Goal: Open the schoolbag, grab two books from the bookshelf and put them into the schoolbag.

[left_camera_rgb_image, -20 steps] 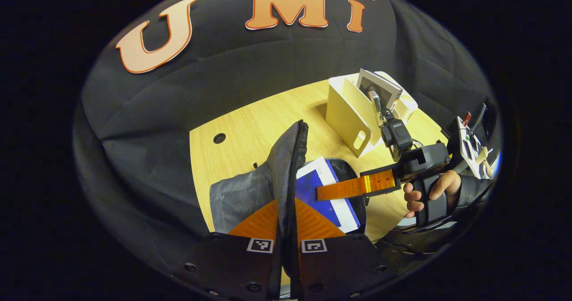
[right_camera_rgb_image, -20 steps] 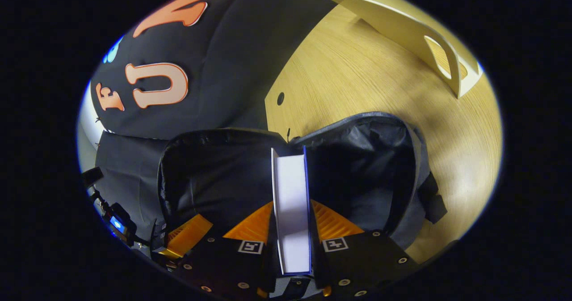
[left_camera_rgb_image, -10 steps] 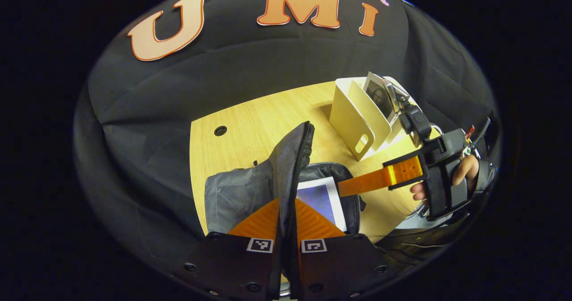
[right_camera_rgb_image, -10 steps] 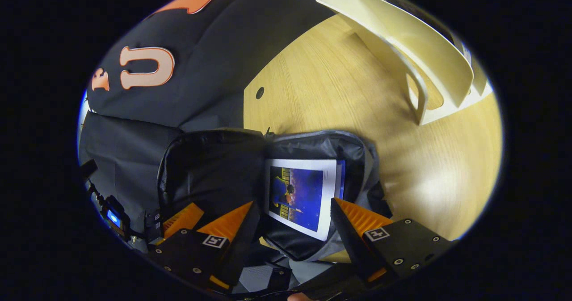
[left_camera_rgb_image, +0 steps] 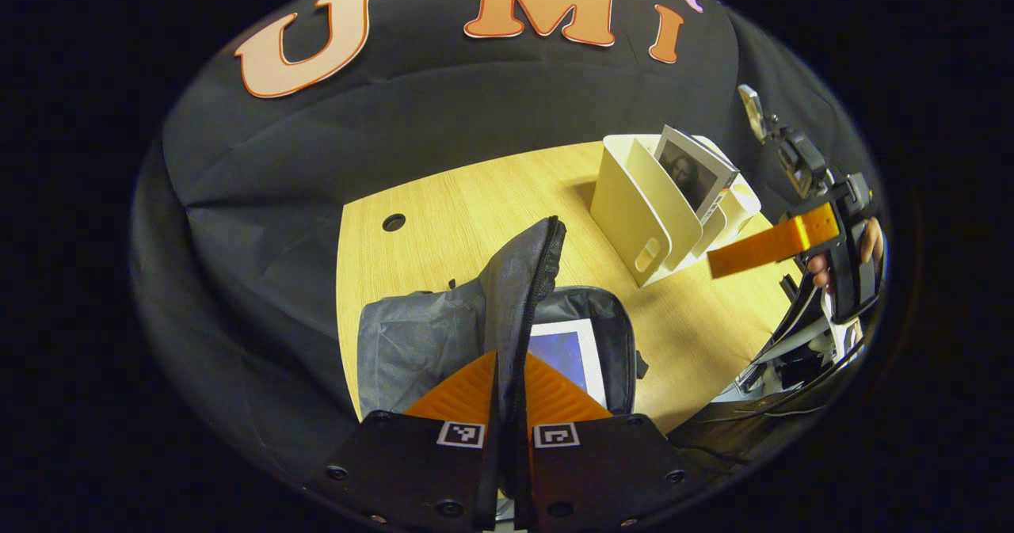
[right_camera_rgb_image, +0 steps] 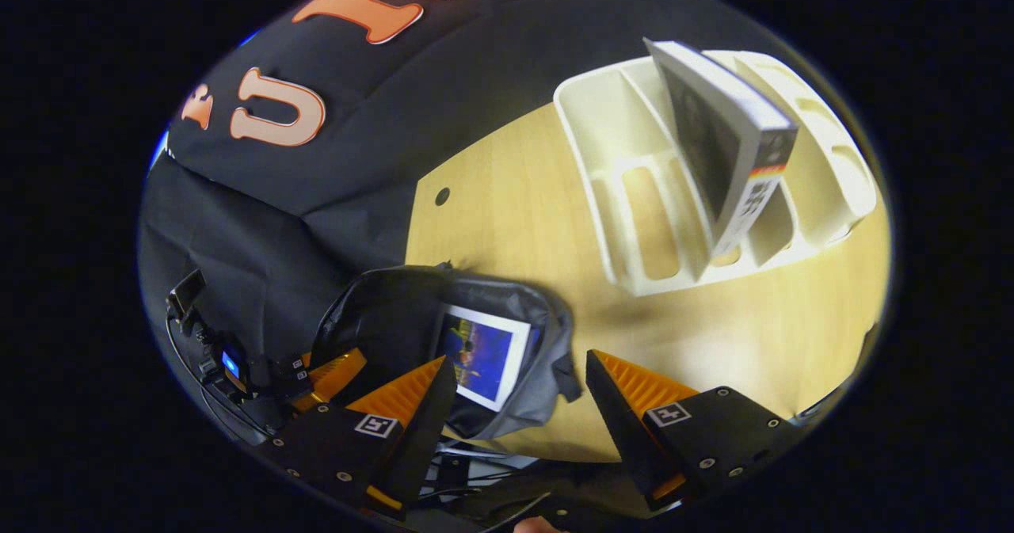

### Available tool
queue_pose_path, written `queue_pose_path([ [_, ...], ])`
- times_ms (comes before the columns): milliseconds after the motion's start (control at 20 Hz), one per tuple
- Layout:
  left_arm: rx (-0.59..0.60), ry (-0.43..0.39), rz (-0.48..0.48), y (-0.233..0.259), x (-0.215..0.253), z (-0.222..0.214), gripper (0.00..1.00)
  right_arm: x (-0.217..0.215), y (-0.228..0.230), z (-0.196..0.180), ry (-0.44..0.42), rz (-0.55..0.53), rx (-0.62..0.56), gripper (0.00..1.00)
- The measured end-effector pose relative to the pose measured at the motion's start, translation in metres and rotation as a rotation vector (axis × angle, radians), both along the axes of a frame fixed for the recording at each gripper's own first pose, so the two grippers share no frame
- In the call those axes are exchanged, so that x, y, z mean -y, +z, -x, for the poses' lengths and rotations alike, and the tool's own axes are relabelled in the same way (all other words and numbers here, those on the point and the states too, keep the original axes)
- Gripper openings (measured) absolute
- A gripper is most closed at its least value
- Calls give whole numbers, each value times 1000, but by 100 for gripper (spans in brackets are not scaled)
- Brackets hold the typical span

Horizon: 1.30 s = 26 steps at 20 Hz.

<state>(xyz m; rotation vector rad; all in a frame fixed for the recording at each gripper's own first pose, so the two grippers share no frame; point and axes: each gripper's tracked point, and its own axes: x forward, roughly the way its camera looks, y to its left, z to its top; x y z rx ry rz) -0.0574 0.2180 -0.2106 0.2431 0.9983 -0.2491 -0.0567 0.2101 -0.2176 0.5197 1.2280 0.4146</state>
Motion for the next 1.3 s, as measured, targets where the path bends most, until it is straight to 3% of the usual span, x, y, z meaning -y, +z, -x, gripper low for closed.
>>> queue_pose_path([
  [300,-14,31,-9,-13,8,-3,8,66,26,-32,28,127,40,98],
  [750,-23,123,-6,-26,10,0,8,125,32,-74,52,245,37,98],
  [1300,-46,235,-21,-36,14,6,9,142,-17,-140,79,307,-8,99],
])
